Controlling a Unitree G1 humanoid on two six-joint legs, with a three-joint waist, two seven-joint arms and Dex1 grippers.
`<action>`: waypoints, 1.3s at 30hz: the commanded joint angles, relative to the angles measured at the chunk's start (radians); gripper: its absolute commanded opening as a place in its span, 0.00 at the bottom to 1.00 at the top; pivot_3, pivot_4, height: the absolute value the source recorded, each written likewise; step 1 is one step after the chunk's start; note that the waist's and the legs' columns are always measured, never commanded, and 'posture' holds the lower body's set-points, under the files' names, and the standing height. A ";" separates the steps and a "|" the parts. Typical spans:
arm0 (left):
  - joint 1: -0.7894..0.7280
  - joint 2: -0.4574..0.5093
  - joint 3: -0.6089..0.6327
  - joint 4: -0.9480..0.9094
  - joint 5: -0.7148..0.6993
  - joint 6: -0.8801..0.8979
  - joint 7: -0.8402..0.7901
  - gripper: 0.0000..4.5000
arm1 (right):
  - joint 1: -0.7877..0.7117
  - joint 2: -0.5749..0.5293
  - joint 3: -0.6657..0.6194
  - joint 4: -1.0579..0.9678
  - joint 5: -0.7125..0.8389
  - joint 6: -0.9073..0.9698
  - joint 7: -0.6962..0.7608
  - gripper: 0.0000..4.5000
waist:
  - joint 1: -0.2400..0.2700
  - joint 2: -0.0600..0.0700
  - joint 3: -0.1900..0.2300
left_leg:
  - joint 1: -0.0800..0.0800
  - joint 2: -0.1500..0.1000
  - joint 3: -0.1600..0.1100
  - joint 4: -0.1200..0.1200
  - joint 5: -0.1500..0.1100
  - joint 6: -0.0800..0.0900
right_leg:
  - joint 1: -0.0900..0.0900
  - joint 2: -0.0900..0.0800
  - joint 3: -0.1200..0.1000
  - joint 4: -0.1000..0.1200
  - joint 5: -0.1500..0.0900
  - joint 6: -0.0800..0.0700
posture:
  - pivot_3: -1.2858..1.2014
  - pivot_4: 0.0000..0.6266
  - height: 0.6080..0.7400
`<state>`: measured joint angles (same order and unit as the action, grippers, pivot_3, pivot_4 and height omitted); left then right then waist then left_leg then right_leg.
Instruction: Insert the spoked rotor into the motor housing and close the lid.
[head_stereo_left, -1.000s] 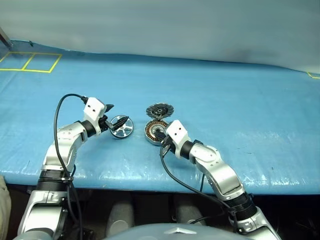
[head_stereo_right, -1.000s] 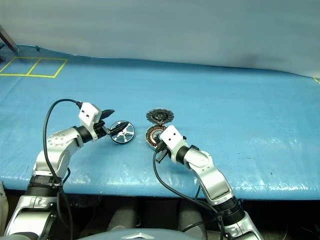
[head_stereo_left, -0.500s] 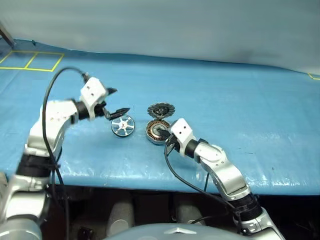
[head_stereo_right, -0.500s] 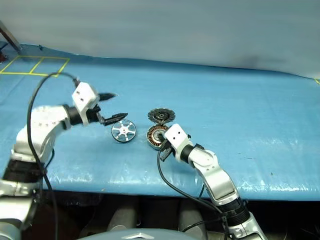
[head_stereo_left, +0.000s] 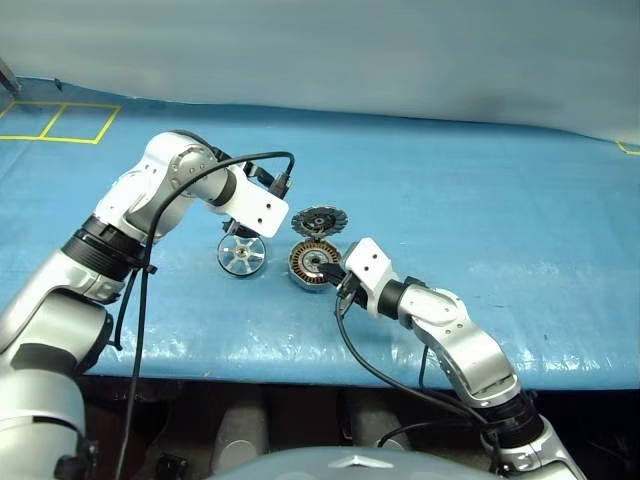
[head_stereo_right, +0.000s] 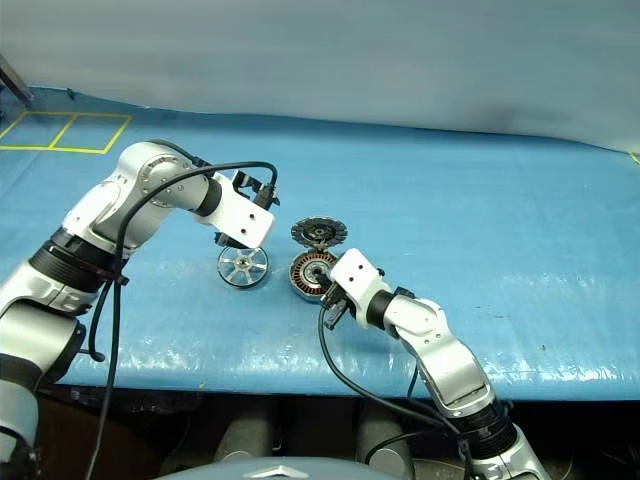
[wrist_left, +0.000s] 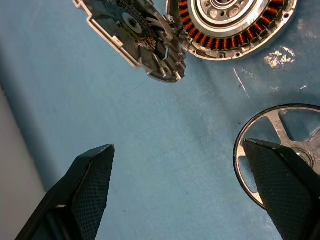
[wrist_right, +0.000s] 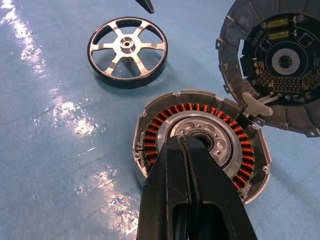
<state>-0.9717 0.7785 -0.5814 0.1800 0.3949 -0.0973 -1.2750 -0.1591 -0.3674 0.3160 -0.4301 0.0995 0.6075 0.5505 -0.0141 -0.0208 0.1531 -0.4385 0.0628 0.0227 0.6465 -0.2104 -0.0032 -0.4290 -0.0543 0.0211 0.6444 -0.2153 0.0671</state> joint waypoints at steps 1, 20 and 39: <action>0.018 0.024 0.008 -0.027 0.038 -0.028 -0.023 0.99 | -0.001 -0.007 -0.018 -0.048 0.016 0.012 0.002 0.00 | 0.001 0.000 0.000 | 0.000 0.000 0.000 0.000 0.000 0.000 | 0.000 0.000 0.000 0.000 -0.001 0.000 | 0.52 0.24 1.00; 0.112 0.058 0.050 -0.095 0.087 -0.015 -0.068 0.99 | -0.007 -0.008 -0.012 -0.045 0.019 0.017 -0.008 0.00 | 0.004 0.000 0.000 | 0.000 0.000 0.000 0.006 0.000 0.000 | 0.002 0.000 0.001 0.002 0.000 0.001 | 0.52 0.24 1.00; 0.100 0.019 0.035 0.031 0.153 -0.029 -0.018 0.99 | -0.002 -0.003 -0.019 -0.039 0.017 0.017 -0.027 0.00 | 0.004 0.000 0.000 | 0.000 0.000 0.000 0.012 0.000 0.000 | 0.003 0.000 0.002 0.008 0.000 0.002 | 0.52 0.24 1.00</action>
<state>-0.8537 0.8013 -0.5611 0.2022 0.5369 -0.1193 -1.3077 -0.1564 -0.3727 0.3155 -0.4394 0.1065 0.6243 0.5259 -0.0105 -0.0210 0.1531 -0.4381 0.0627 0.0226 0.6593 -0.2102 -0.0030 -0.4266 -0.0543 0.0230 0.6538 -0.2156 0.0689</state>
